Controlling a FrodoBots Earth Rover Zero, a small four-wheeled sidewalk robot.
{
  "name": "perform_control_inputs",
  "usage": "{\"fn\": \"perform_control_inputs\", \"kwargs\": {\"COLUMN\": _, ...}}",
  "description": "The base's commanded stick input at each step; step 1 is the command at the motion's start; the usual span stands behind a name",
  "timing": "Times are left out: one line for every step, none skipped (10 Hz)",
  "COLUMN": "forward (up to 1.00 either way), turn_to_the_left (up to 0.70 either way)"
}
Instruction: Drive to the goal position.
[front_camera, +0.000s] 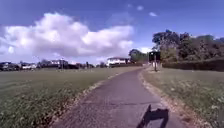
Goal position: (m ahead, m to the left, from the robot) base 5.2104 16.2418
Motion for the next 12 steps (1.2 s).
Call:
{"fn": "perform_control_inputs", "kwargs": {"forward": 0.70, "turn_to_the_left": 0.00}}
{"fn": "perform_control_inputs", "kwargs": {"forward": 0.70, "turn_to_the_left": 0.00}}
{"fn": "perform_control_inputs", "kwargs": {"forward": 0.70, "turn_to_the_left": 0.00}}
{"fn": "perform_control_inputs", "kwargs": {"forward": 0.70, "turn_to_the_left": -0.01}}
{"fn": "perform_control_inputs", "kwargs": {"forward": 0.70, "turn_to_the_left": -0.08}}
{"fn": "perform_control_inputs", "kwargs": {"forward": 0.70, "turn_to_the_left": -0.14}}
{"fn": "perform_control_inputs", "kwargs": {"forward": 0.70, "turn_to_the_left": -0.14}}
{"fn": "perform_control_inputs", "kwargs": {"forward": 0.70, "turn_to_the_left": -0.14}}
{"fn": "perform_control_inputs", "kwargs": {"forward": 0.70, "turn_to_the_left": -0.14}}
{"fn": "perform_control_inputs", "kwargs": {"forward": 0.70, "turn_to_the_left": -0.14}}
{"fn": "perform_control_inputs", "kwargs": {"forward": 0.70, "turn_to_the_left": -0.14}}
{"fn": "perform_control_inputs", "kwargs": {"forward": 0.70, "turn_to_the_left": -0.14}}
